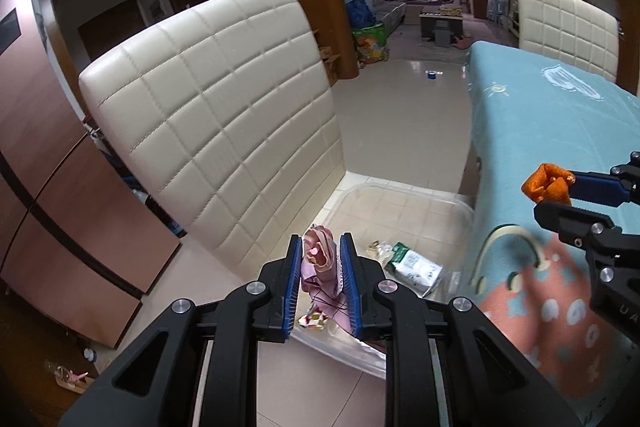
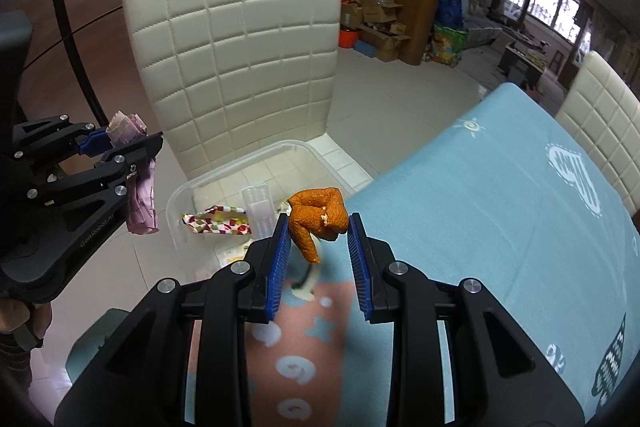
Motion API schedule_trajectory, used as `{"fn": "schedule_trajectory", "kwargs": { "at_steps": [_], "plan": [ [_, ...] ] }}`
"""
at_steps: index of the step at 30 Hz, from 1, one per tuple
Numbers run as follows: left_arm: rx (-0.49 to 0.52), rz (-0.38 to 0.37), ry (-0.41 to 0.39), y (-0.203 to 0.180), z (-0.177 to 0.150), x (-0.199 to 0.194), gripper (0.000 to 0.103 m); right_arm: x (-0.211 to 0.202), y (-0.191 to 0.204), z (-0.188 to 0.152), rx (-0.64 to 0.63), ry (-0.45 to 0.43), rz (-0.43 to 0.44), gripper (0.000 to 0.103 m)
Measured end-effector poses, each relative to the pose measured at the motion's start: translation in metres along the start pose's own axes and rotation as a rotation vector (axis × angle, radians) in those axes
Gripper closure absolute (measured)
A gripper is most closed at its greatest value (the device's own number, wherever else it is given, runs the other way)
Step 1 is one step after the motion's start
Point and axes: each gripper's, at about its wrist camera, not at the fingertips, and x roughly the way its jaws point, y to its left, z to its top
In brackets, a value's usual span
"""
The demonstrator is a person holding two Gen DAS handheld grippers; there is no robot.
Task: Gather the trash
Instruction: 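Carry the pink wrapper and orange piece over the bin with both tools, then open both tools to drop the pink wrapper and orange piece into the bin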
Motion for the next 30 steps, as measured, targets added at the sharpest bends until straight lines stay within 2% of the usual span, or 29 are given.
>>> {"fn": "schedule_trajectory", "kwargs": {
  "at_steps": [8,26,27,28,29,30],
  "plan": [
    [-0.026,0.004,-0.007,0.006,0.006,0.005,0.082,0.014,0.016,0.006,-0.040,-0.013,0.014,0.072],
    [-0.047,-0.002,0.011,0.002,0.008,0.018,0.081,0.021,0.007,0.005,-0.022,-0.017,0.006,0.072],
    [-0.052,-0.006,0.017,0.003,0.008,0.018,0.078,0.021,0.007,0.005,-0.022,-0.017,0.006,0.072],
    [-0.058,-0.014,0.027,0.004,0.008,0.019,0.069,0.021,0.007,0.005,-0.022,-0.018,0.005,0.072],
    [-0.066,-0.019,0.030,0.005,0.008,0.019,0.050,0.020,0.007,0.005,-0.022,-0.018,0.006,0.072],
    [-0.077,-0.016,0.021,0.007,0.007,0.018,0.040,0.020,0.008,0.005,-0.022,-0.018,0.006,0.072]
  ]
}}
